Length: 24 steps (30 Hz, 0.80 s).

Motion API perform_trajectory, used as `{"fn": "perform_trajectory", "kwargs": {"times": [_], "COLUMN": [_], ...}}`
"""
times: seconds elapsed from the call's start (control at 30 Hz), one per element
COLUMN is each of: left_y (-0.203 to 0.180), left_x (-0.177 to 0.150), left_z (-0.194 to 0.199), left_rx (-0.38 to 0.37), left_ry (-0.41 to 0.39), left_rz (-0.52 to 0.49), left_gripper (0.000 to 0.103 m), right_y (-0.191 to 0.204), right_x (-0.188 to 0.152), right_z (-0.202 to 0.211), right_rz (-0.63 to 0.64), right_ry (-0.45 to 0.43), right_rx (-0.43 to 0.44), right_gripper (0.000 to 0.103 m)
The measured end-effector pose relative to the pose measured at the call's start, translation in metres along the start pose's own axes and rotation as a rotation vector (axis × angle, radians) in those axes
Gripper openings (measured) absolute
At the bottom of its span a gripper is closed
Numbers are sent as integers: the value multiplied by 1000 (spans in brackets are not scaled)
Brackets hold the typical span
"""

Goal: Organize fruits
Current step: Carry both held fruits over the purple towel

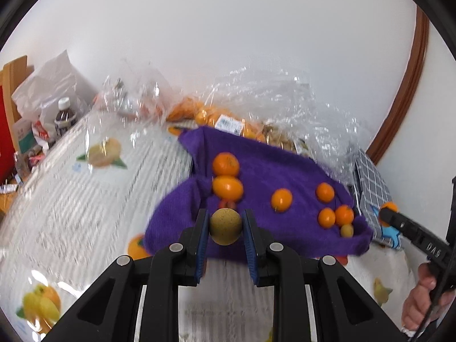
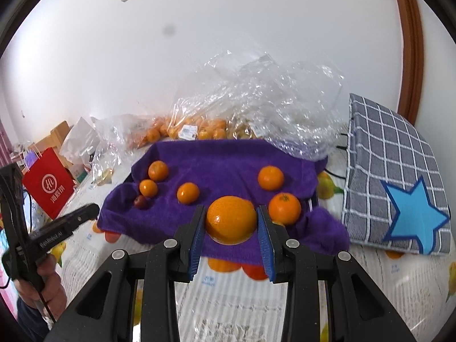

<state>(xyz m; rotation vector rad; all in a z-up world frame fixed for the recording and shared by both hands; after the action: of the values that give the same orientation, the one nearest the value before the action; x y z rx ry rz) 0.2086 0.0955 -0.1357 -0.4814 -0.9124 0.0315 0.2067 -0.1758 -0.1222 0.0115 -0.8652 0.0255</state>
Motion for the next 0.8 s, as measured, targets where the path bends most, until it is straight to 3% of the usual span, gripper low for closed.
{"fn": "perform_trajectory", "kwargs": {"times": [0.33, 0.53, 0.8], "left_y": [-9, -21, -36], "left_x": [55, 73, 81], "left_z": [-24, -65, -128], "left_rx": [7, 25, -25], "left_ry": [21, 92, 170], "left_rz": [-33, -61, -67], "left_gripper": [23, 23, 23], "right_y": [-4, -11, -9], "right_x": [34, 48, 48], "right_z": [-28, -49, -95], "right_rz": [3, -1, 19], "right_ry": [16, 29, 104], "right_rx": [-16, -25, 6], "right_gripper": [35, 35, 35]}}
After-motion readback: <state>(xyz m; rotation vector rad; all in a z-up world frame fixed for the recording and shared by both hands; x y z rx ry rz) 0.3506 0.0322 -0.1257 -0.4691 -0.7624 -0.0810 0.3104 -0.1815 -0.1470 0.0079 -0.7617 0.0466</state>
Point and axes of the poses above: each gripper's, at about its wrist camera, not at the fingertips, and z roughly against the way its jaws point, y to its left, x to its top, the point moved 3 cm from there along -z, roughly the way its jaws point, and after that the axes turned 12 degrees about -x, right-handed, at the moved point
